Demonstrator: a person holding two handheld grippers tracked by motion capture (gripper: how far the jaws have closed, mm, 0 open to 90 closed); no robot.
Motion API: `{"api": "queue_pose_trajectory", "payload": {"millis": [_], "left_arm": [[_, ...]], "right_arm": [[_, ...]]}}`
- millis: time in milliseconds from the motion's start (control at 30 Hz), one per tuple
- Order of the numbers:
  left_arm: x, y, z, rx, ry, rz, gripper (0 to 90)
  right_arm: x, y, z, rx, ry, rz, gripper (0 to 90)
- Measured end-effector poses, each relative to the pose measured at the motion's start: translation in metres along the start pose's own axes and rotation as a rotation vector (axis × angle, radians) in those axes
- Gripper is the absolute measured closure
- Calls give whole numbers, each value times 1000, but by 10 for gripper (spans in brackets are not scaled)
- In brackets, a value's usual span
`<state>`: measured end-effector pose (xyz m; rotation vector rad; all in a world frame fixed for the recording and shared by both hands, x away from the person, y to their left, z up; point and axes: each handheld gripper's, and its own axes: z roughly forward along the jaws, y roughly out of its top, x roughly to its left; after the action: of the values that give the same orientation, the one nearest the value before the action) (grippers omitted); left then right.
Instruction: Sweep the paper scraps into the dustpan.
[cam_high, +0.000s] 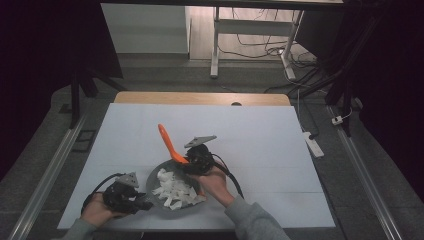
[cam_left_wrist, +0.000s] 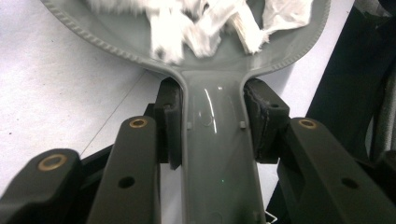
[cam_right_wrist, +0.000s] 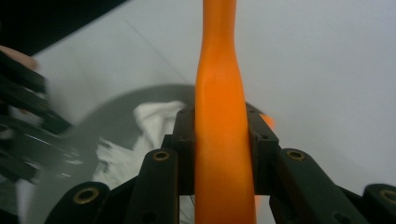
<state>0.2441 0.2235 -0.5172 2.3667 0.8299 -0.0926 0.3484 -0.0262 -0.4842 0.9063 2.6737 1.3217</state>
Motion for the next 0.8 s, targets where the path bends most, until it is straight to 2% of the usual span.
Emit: {"api": "queue_pose_trajectory", "payload": {"millis": [67,100,200,333,500,567,667,733,800], "left_arm": [[0,0,0,-1,1,0,615],[0,-1,0,-1,-1,0,615],[0,-1,0,0,-3,2,615],[0,-1,0,0,-1,3,615],[0,0,0,-1,1,-3,615],[0,0,1,-2,2,-4,615],[0,0,1,-2,2,-4,615],[0,0,1,-2,4,-6,615],[0,0,1,-3,2,-7,615]], "right_arm": [[6,5,-1,-27,44,11,704],[8,7,-3,-39,43,1,703],[7,11,-14,-67,17,-13,704],[-7,11,-35,-104,-20,10,704],[-19,6,-54,-156,-38,29,703],[-24,4,-58,-144,-78,23,703],[-34,-4,-53,-99,-126,30,703],[-37,-10,-46,-68,-130,43,703],[-35,-15,-37,-36,-122,35,703]]}}
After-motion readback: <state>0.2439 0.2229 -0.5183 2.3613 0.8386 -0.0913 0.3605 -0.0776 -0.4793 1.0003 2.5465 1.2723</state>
